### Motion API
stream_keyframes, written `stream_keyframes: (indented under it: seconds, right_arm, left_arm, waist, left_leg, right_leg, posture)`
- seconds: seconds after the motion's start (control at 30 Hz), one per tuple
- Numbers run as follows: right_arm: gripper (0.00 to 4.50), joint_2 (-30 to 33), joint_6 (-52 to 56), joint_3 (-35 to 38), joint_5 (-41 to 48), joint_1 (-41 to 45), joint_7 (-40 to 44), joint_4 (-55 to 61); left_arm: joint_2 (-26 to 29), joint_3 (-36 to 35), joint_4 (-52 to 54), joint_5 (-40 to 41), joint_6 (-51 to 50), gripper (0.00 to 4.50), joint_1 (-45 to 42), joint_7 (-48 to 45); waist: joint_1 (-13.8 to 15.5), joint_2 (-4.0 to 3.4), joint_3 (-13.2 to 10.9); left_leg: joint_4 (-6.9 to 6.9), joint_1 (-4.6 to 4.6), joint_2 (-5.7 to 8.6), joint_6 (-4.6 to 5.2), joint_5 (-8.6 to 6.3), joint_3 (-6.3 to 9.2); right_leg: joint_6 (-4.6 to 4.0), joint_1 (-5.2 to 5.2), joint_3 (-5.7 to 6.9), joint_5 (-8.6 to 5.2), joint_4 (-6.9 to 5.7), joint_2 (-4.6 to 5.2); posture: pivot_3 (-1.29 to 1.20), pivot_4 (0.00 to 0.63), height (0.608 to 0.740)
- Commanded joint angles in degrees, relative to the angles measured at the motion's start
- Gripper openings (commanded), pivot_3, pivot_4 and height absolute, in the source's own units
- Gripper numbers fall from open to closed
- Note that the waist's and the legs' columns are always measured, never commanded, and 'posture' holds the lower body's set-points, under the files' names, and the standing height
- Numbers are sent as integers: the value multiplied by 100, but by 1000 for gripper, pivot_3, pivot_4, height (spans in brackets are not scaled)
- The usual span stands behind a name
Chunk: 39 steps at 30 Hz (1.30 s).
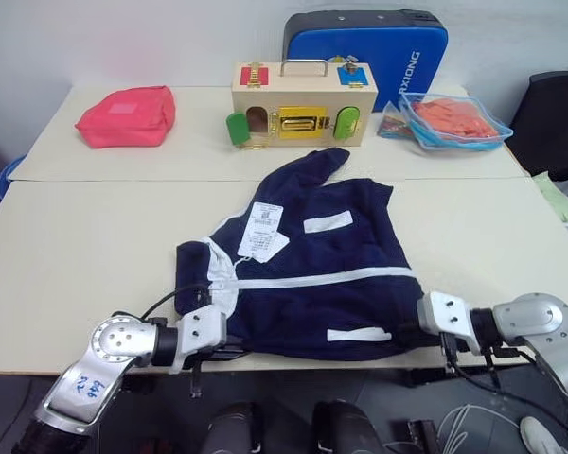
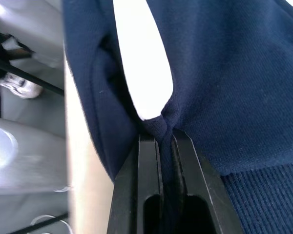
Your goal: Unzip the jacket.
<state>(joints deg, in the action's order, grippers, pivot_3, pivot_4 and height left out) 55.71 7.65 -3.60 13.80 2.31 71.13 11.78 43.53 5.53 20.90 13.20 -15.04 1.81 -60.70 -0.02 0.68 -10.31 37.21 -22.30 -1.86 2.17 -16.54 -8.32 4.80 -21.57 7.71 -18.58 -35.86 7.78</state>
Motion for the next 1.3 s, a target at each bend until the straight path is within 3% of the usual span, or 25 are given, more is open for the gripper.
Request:
stream_keyframes:
  seconds: [0.03,0.2,0.33,0.4,0.5,0.67,0.73,0.8,0.9,1.03,1.13,1.3]
  right_arm:
    - [12,170,223,172,52,-325,-8,212]
    - [12,339,230,248,117,-719,65,370]
    - [12,182,46,313,163,-706,-40,77]
    - [624,-27,82,382,601,-629,109,-69]
    - [1530,230,346,678,1252,-644,749,-163]
    - [3120,963,2216,1138,2618,-421,1451,20]
    - [3795,966,2826,1136,3129,86,1451,67]
    - [4475,609,3173,1040,3377,776,1083,63]
    - [4500,94,3577,627,3323,1557,624,59]
    - [4500,-1940,4421,-333,2649,3142,-1477,-557]
    - [4500,-2915,4571,-923,2158,3689,-2072,-909]
    - [4500,-3861,4673,-1439,1434,4236,-2905,-1512]
  left_arm:
    - [341,-424,-83,173,87,0,159,-207]
    - [601,-522,-34,312,261,0,383,-357]
    - [467,-561,5,436,405,0,484,-204]
    - [439,-744,95,737,183,0,636,-159]
    - [559,-1553,404,1741,-666,680,1154,-203]
    - [706,-2885,451,2640,-1134,2127,1734,-501]
    - [692,-3378,333,2946,-1301,2138,1703,-453]
    - [690,-3717,164,3214,-1479,2557,1530,-380]
    - [646,-3863,-82,3193,-1440,3362,1169,-219]
    - [488,-3549,-535,2588,-602,4473,516,-168]
    - [530,-3265,-772,2309,-380,4473,309,-313]
    - [451,-3085,-955,2098,-27,4473,132,-349]
  waist:
    - [-4,-3,-2]
    - [-4,-5,-3]
    - [-1,-4,-3]
    - [-1,-2,-4]
    - [-16,-5,-6]
    - [-11,-25,-19]
    - [-12,-22,-21]
    - [-29,-27,-23]
    - [-24,-33,-25]
    - [-133,-27,-23]
    - [-168,-30,-21]
    - [-166,-25,-20]
  left_leg:
    - [-5,1,0,-2,1,0]
    - [-13,2,-6,-15,-1,-1]
    - [-6,2,-5,-9,-4,-3]
    - [-5,2,-5,-9,-3,-3]
    - [-8,3,-7,-7,-2,-2]
    - [-3,2,-10,13,-11,-1]
    - [-2,4,-12,26,-20,4]
    - [-3,5,-13,3,-32,8]
    - [-12,3,-15,-18,-37,7]
    - [-11,-11,-15,-59,-17,-6]
    - [-7,-68,-7,-37,16,-13]
    - [-2,-103,3,-27,29,-18]
  right_leg:
    - [-3,-2,-1,-1,1,0]
    - [-16,-5,4,-9,3,-5]
    - [-14,-2,2,-8,4,-4]
    - [-13,-2,0,-7,3,-4]
    - [-13,-3,0,-8,2,-4]
    - [-14,-3,0,-8,1,-1]
    - [-16,-2,1,-9,1,0]
    - [-19,-4,1,-9,0,0]
    - [-29,-13,2,-12,2,0]
    - [-33,-37,-3,-14,-9,-6]
    - [-31,-101,-7,-12,-44,-7]
    - [-31,-126,-5,-12,-72,-18]
  posture:
    - [0,150,740]
    - [0,150,740]
    - [0,150,740]
    - [0,150,740]
    - [0,150,740]
    - [0,150,740]
    - [0,150,740]
    - [0,150,740]
    - [0,150,740]
    - [0,150,740]
    - [0,150,740]
    - [0,150,740]
